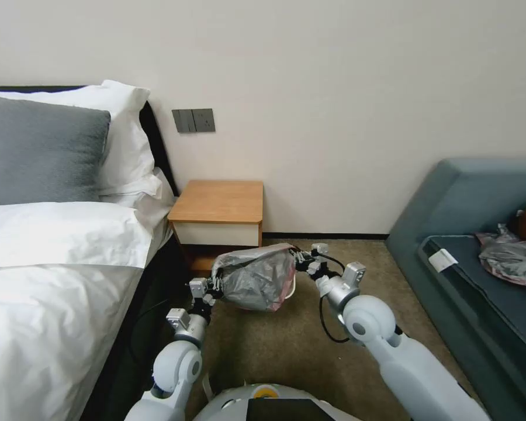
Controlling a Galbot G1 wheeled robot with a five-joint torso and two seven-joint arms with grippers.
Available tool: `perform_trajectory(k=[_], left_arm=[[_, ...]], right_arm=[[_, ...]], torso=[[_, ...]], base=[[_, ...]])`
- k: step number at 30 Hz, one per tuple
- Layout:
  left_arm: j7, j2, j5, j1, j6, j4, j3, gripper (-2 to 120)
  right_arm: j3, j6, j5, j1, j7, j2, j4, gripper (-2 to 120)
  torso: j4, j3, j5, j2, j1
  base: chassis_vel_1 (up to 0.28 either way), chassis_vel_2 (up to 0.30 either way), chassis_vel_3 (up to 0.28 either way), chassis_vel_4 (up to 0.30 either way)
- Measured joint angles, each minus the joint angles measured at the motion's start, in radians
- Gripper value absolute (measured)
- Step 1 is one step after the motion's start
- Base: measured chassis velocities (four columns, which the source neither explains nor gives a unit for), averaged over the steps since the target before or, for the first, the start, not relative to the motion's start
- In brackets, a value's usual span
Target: Pick up the garbage bag from the table and place it over the trash can.
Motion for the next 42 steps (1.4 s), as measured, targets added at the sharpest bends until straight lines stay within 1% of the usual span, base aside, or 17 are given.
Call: perform_trajectory(k=[5, 8, 11, 17, 19, 21, 22, 24, 25, 28, 29, 31, 32, 33, 37, 38, 42], left_arm=[[0.010, 0.000, -0.006, 0.000, -0.017, 0.001, 0.000, 8], [0.027, 0.000, -0.025, 0.000, -0.045, 0.004, 0.001, 8], [0.037, 0.001, -0.048, 0.001, -0.055, 0.002, 0.003, 8], [0.042, -0.003, -0.094, 0.002, -0.058, -0.009, 0.016, 8], [0.040, -0.005, -0.102, 0.002, -0.058, -0.010, 0.018, 8], [0.035, -0.007, -0.112, -0.002, -0.058, -0.011, 0.019, 8], [0.035, -0.007, -0.112, -0.002, -0.058, -0.011, 0.019, 8], [0.027, -0.012, -0.120, -0.009, -0.057, -0.011, 0.019, 8], [0.027, -0.012, -0.120, -0.009, -0.057, -0.011, 0.019, 8], [0.022, -0.024, -0.135, -0.022, -0.048, -0.012, 0.006, 8], [0.022, -0.024, -0.135, -0.022, -0.048, -0.012, 0.006, 8], [0.021, -0.031, -0.140, -0.025, -0.042, -0.014, -0.005, 8], [0.019, -0.036, -0.142, -0.026, -0.039, -0.015, -0.013, 8], [0.019, -0.036, -0.142, -0.026, -0.039, -0.015, -0.013, 8], [0.012, -0.047, -0.150, -0.029, -0.037, -0.015, -0.044, 8], [0.012, -0.047, -0.150, -0.029, -0.037, -0.015, -0.044, 8], [0.010, -0.052, -0.155, -0.030, -0.035, -0.015, -0.071, 7]], right_arm=[[0.007, 0.001, 0.000, 0.006, -0.001, -0.031, -0.007, 0], [0.013, 0.004, -0.005, 0.004, -0.004, -0.061, -0.023, 0], [0.013, 0.006, -0.013, 0.003, -0.008, -0.072, -0.037, 0], [0.005, 0.008, -0.059, 0.009, -0.030, -0.089, -0.070, 0], [0.004, 0.010, -0.077, 0.007, -0.040, -0.094, -0.077, 2], [0.004, 0.010, -0.101, -0.003, -0.056, -0.103, -0.078, 10], [0.004, 0.010, -0.101, -0.003, -0.056, -0.103, -0.078, 10], [0.009, 0.012, -0.138, -0.027, -0.088, -0.116, -0.075, 22], [0.009, 0.012, -0.138, -0.027, -0.088, -0.116, -0.075, 22], [0.016, 0.023, -0.181, -0.063, -0.106, -0.127, -0.069, 37], [0.016, 0.023, -0.181, -0.063, -0.106, -0.127, -0.069, 37], [0.022, 0.037, -0.215, -0.084, -0.112, -0.129, -0.065, 45], [0.027, 0.047, -0.233, -0.100, -0.113, -0.132, -0.060, 52], [0.027, 0.047, -0.233, -0.100, -0.113, -0.132, -0.060, 52], [0.056, 0.063, -0.273, -0.145, -0.115, -0.144, -0.044, 70], [0.056, 0.063, -0.273, -0.145, -0.115, -0.144, -0.044, 70], [0.081, 0.074, -0.301, -0.170, -0.114, -0.154, -0.026, 87]], torso=[[0.0000, 0.000, 0.0000, 0.000, 0.000], [0.0000, 0.000, 0.0000, 0.000, 0.000], [0.0000, 0.000, 0.0002, 0.000, 0.000], [0.0001, 0.000, 0.0001, 0.000, 0.000], [0.0000, 0.000, 0.0001, 0.000, 0.000], [0.0001, 0.000, 0.0001, 0.000, 0.000], [0.0001, 0.000, 0.0001, 0.000, 0.000], [0.0000, 0.000, 0.0001, 0.000, 0.000], [0.0000, 0.000, 0.0001, 0.000, 0.000], [0.0000, 0.000, 0.0000, 0.000, 0.000], [0.0000, 0.000, 0.0000, 0.000, 0.000], [0.0000, 0.000, 0.0001, 0.000, 0.000], [0.0000, 0.000, 0.0002, 0.000, 0.000], [0.0000, 0.000, 0.0002, 0.000, 0.000], [0.0000, 0.000, 0.0001, 0.000, 0.000], [0.0000, 0.000, 0.0001, 0.000, 0.000], [-0.0001, 0.000, 0.0000, 0.000, 0.000]], base=[[0.000, 0.000, 0.000, 0.000], [0.000, 0.000, 0.000, 0.000], [0.000, 0.000, 0.000, 0.000], [0.000, 0.000, 0.000, 0.000], [0.000, 0.000, 0.000, 0.000], [0.000, 0.000, 0.000, 0.000], [0.000, 0.000, 0.000, 0.000], [0.000, 0.000, 0.000, 0.000], [0.000, 0.000, 0.000, 0.000], [0.000, 0.000, 0.000, 0.000], [0.000, 0.000, 0.000, 0.000], [0.000, 0.000, 0.000, 0.000], [0.000, 0.000, 0.000, 0.000], [0.000, 0.000, 0.000, 0.000], [0.000, 0.000, 0.000, 0.000], [0.000, 0.000, 0.000, 0.000], [0.000, 0.000, 0.000, 0.000]])
